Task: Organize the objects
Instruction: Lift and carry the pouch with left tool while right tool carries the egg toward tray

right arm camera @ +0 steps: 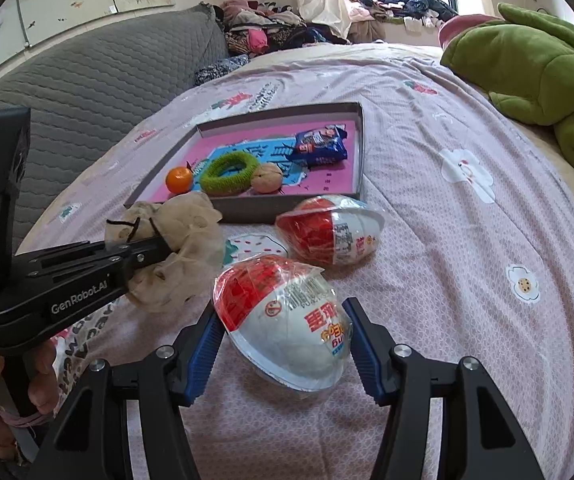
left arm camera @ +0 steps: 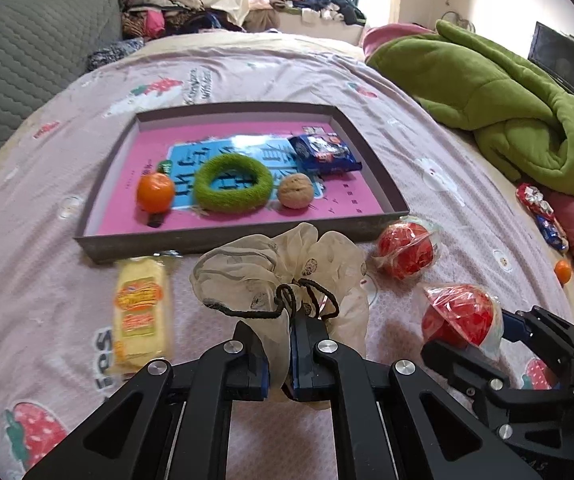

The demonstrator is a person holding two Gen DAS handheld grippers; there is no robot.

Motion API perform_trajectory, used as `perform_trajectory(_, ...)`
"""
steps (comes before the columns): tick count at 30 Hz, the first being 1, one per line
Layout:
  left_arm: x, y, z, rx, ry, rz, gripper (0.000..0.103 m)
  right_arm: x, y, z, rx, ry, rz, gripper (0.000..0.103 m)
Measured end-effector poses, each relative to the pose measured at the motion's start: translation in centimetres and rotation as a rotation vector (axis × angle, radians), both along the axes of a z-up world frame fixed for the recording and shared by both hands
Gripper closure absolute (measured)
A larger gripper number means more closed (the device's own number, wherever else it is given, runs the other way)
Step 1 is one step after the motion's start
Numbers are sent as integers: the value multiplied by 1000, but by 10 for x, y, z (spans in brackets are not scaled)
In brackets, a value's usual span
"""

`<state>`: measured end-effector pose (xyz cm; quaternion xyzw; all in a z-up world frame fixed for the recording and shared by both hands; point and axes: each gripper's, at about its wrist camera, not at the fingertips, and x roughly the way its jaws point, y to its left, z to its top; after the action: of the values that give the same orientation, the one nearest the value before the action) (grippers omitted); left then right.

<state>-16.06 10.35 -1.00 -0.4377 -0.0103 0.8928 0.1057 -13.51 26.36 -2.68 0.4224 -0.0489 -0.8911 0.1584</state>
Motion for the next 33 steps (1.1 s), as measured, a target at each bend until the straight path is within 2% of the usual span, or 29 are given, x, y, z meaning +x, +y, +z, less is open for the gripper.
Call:
perform_trajectory(18,38,-31,46,-3,88,52,96,27,-20,49,-25,106,0,44)
perform_trajectory(22,42,-34,57,24,87,39,96,30,-20,63,-40,130,-2,44)
perform_trajectory(27,42,-35,72,4,116,33,96,27,-21,80,-80,127,15,44)
perform_trajectory(33,36,-34,90,-18,146,30,96,21,-29,107,-50,164,20,44)
